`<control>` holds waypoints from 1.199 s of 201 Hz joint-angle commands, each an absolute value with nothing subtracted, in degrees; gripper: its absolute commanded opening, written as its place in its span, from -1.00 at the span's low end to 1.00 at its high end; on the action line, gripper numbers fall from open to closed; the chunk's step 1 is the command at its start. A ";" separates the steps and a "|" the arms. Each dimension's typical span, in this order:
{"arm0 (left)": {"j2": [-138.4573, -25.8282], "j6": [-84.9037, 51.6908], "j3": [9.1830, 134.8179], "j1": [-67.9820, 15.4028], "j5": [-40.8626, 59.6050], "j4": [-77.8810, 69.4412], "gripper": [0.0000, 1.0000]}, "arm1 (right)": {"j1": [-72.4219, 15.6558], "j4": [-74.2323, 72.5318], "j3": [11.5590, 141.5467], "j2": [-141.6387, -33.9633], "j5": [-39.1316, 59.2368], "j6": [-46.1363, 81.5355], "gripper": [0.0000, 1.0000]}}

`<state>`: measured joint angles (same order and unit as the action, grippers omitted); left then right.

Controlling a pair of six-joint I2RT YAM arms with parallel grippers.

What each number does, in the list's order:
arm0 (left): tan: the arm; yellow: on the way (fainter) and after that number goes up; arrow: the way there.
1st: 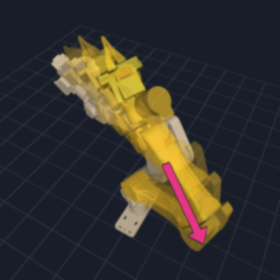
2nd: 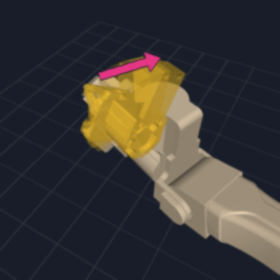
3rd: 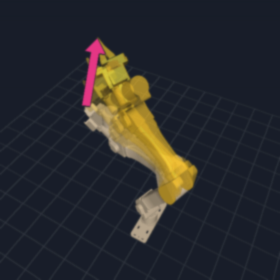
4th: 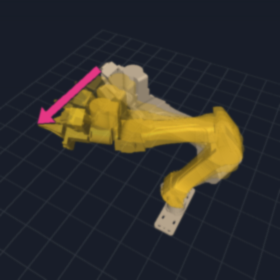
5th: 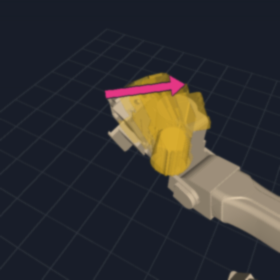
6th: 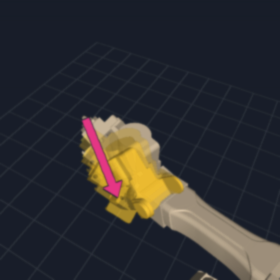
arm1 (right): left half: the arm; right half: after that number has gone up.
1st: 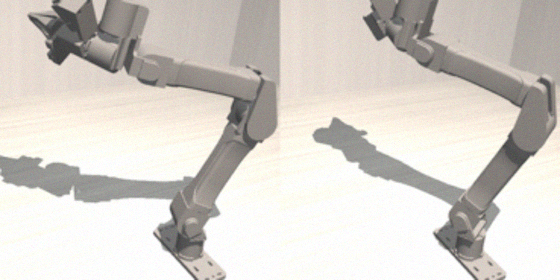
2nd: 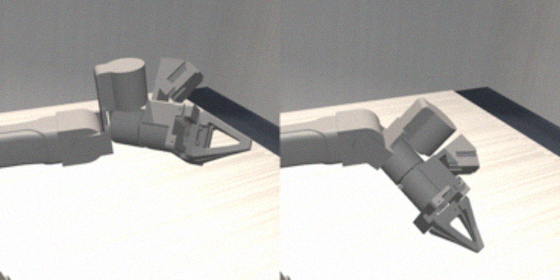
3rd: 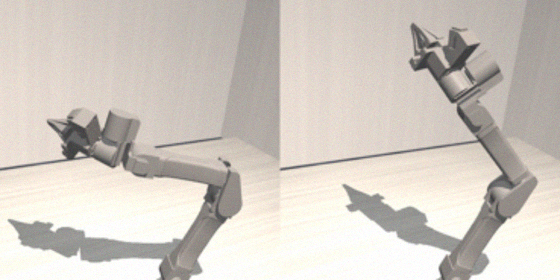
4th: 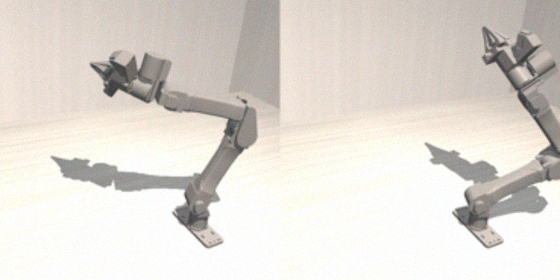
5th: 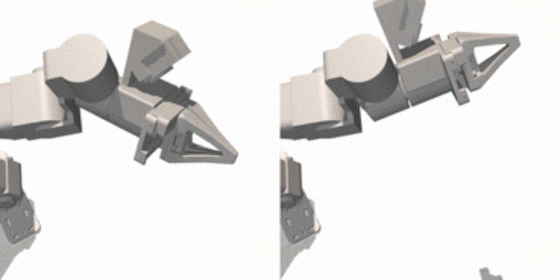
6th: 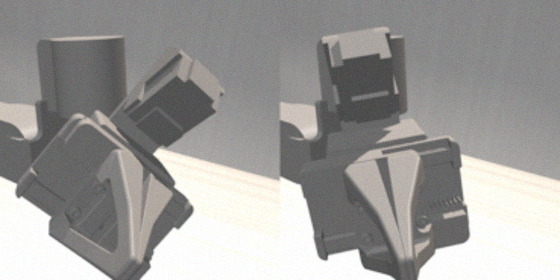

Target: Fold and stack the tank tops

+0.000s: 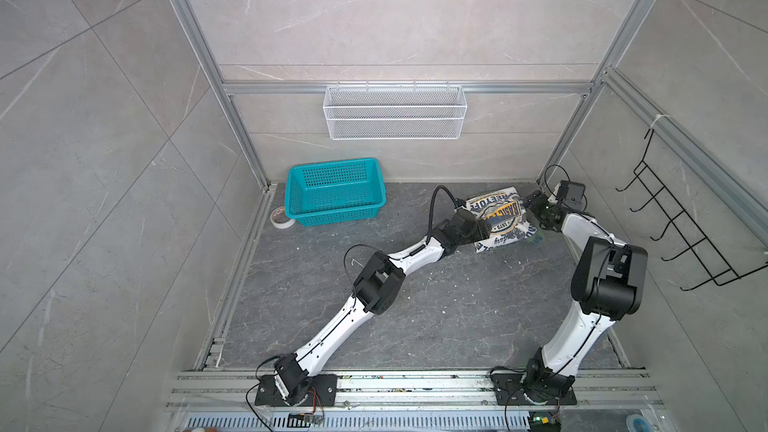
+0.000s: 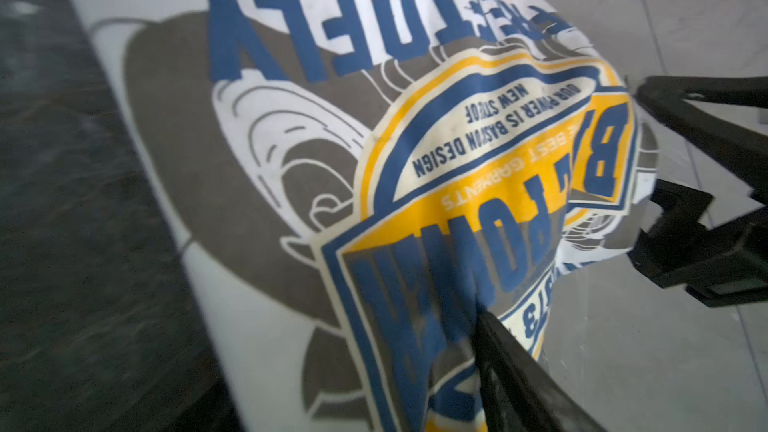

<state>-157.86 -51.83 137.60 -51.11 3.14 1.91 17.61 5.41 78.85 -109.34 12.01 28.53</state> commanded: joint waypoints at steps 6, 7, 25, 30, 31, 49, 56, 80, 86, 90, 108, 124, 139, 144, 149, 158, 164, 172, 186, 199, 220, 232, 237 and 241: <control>-147.23 -48.00 134.86 -50.58 -0.61 5.57 0.50 | 17.49 5.72 75.79 -104.44 14.69 29.29 0.62; -147.09 -47.95 134.67 -50.56 -0.52 5.55 0.50 | 17.54 5.54 75.60 -104.34 14.82 29.37 0.62; -144.60 -46.75 131.66 -50.63 0.23 4.94 0.55 | 17.50 3.21 72.25 -101.90 17.55 30.15 0.62; -143.90 -46.52 130.78 -50.60 0.55 4.52 0.56 | 17.49 2.41 71.13 -101.05 18.15 30.17 0.62; -143.76 -46.51 130.60 -50.57 0.58 4.46 0.57 | 17.54 2.26 70.90 -100.84 18.39 30.24 0.62; -141.53 -46.04 127.47 -50.60 1.67 3.10 0.59 | 17.80 -0.85 67.48 -98.74 20.08 30.56 0.62; -140.79 -45.59 126.74 -50.60 1.76 3.23 0.60 | 17.79 -1.20 66.63 -98.18 20.30 30.47 0.62; -137.35 -44.25 122.48 -50.54 1.43 3.74 0.62 | 17.80 -2.72 64.61 -97.26 23.21 30.34 0.55; -136.29 -43.79 121.14 -50.51 1.20 3.70 0.62 | 17.84 -4.17 63.73 -96.87 24.89 30.59 0.51; -135.64 -43.58 120.15 -50.45 0.95 3.69 0.63 | 17.84 -4.78 63.42 -96.57 25.92 30.71 0.50; -131.54 -42.92 115.23 -50.23 0.60 2.81 0.65 | 17.62 -9.09 61.92 -95.48 29.92 31.01 0.48; -128.57 -43.05 110.32 -49.88 0.97 1.08 0.66 | 17.11 -12.43 62.63 -96.85 33.60 31.75 0.47; -125.79 -42.98 105.81 -49.58 0.99 -0.56 0.67 | 15.94 -13.72 65.04 -100.14 35.14 32.58 0.46; -124.90 -42.85 104.25 -49.50 0.98 -1.24 0.67 | 15.49 -14.03 65.96 -101.40 35.16 32.81 0.46; -124.01 -42.82 102.29 -49.42 1.00 -1.99 0.67 | 15.06 -14.23 67.10 -102.76 35.16 33.16 0.46; -122.30 -42.88 99.21 -49.31 0.86 -3.56 0.67 | 14.45 -14.15 69.35 -105.45 35.56 33.98 0.46; -121.28 -42.82 97.25 -49.22 0.77 -4.65 0.67 | 14.02 -14.30 70.93 -107.14 36.32 34.73 0.46; -120.02 -42.76 94.85 -49.09 0.61 -5.85 0.67 | 13.50 -14.64 72.77 -109.13 37.30 35.55 0.45; -118.22 -42.87 91.47 -48.79 0.09 -6.94 0.67 | 12.60 -13.06 75.75 -111.97 36.66 35.62 0.45; -116.98 -43.02 89.06 -48.48 0.00 -7.88 0.67 | 12.55 -9.70 78.58 -114.73 35.15 35.29 0.45; -115.45 -43.15 85.99 -47.99 -0.02 -8.56 0.68 | 13.18 -5.24 81.19 -118.31 30.83 35.77 0.44; -114.74 -43.14 84.65 -47.69 -0.06 -8.78 0.68 | 13.95 -3.17 81.43 -118.95 26.85 36.24 0.44; -114.47 -43.15 84.01 -47.58 -0.11 -8.83 0.68 | 14.42 -1.45 81.68 -119.21 24.95 36.50 0.44; -114.22 -43.19 83.52 -47.48 -0.11 -8.87 0.68 | 14.82 -0.07 81.97 -119.46 23.77 36.62 0.44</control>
